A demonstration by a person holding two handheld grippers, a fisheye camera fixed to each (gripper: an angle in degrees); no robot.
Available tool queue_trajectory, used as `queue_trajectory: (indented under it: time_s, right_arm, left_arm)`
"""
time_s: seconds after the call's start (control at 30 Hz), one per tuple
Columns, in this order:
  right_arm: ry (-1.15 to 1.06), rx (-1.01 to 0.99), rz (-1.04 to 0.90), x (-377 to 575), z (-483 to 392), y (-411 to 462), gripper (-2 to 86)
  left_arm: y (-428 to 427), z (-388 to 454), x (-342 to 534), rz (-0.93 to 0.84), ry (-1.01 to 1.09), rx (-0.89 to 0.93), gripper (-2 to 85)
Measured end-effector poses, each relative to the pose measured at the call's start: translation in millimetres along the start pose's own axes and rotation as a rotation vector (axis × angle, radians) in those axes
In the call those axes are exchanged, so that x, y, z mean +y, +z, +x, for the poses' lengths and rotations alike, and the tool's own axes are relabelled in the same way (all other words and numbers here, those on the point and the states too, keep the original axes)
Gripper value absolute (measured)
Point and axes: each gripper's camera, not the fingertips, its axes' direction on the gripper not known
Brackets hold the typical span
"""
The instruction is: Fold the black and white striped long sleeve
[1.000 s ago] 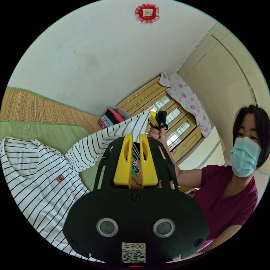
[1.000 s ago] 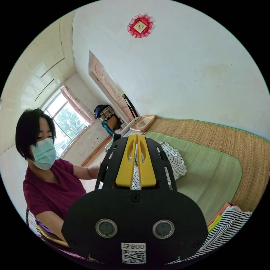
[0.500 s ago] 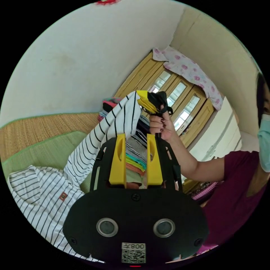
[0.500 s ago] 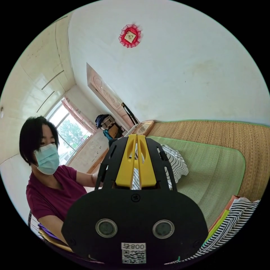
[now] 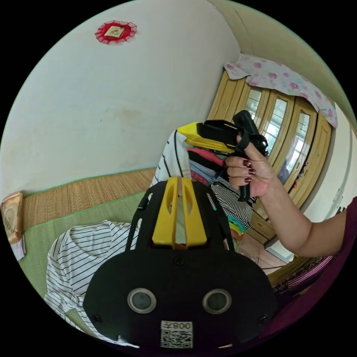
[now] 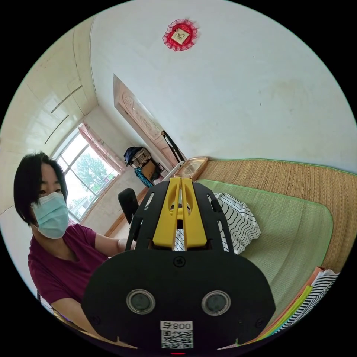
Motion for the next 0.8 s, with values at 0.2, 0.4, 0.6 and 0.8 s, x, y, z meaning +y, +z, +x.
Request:
queue_trajectory:
  time_s: [0.2,0.4,0.6,0.8]
  right_arm:
    - [0.004,0.007,0.014,-21,-19,11,0.1]
    - [-0.005,-0.031,-0.020,-48,-51,56,0.1]
    - [-0.017,-0.015,-0.039,-72,-86,89,0.2]
    - [-0.045,-0.120,-0.129,-97,-128,171,0.3]
  left_arm:
    - [-58,-32,15,0.062,-0.058,0.079,1.7]
    - [-81,-49,23,0.022,-0.057,0.040,8.4]
    - [-121,-90,49,0.000,-0.097,0.041,2.0]
    - [-222,-174,113,0.049,-0.277,0.160,1.0]
